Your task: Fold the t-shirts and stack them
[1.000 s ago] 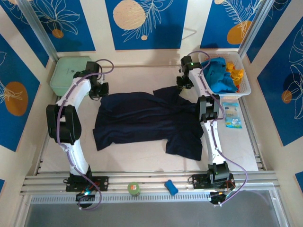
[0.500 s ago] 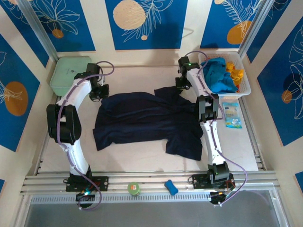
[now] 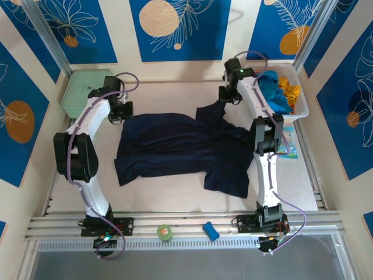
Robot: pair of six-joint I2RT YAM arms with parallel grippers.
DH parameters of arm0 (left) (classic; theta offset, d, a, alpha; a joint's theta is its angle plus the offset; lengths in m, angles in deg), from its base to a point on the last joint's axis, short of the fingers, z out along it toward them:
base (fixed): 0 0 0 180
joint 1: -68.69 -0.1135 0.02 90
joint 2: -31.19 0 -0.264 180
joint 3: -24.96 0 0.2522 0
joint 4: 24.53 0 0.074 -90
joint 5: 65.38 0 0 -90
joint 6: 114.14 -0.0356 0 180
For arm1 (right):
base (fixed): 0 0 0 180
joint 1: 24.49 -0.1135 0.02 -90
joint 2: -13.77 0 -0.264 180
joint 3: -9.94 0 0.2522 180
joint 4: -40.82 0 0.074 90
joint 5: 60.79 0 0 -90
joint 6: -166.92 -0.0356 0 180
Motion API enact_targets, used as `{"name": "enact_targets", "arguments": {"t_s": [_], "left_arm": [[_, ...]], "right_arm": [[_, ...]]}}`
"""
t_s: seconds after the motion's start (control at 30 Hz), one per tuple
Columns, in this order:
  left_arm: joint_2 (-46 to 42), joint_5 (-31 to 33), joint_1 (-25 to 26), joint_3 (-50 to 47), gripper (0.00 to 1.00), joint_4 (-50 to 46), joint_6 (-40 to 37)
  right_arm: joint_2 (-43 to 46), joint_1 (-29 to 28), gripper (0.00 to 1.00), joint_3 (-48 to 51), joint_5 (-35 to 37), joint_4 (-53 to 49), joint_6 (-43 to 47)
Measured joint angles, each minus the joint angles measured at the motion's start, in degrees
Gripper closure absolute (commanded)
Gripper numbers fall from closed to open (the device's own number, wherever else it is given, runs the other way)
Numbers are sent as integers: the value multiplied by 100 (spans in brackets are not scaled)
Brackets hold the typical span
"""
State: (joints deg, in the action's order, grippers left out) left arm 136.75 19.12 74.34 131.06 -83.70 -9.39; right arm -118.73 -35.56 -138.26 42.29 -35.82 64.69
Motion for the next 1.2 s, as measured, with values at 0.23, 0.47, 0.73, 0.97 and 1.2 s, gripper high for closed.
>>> {"name": "enact_targets", "arguments": {"t_s": [0.23,0.47,0.73,0.97,1.2], "left_arm": [[-721,-98,74,317,100,-201,-2],[-1812,-85,79,975,100,-678,-22],[-3056,168,83,1985,100,-1349,-168],[-3891,431,83,3003,100,-1794,-334],[-5093,422,83,3195,100,-1749,-479]], "right_arm": [[1635,0,100,750,-173,487,-44],[3244,4,100,1606,-273,632,-39],[5539,120,100,1650,-479,595,-24],[6599,157,100,184,-776,87,-24],[7069,155,100,-1534,-1204,-369,-151]]}}
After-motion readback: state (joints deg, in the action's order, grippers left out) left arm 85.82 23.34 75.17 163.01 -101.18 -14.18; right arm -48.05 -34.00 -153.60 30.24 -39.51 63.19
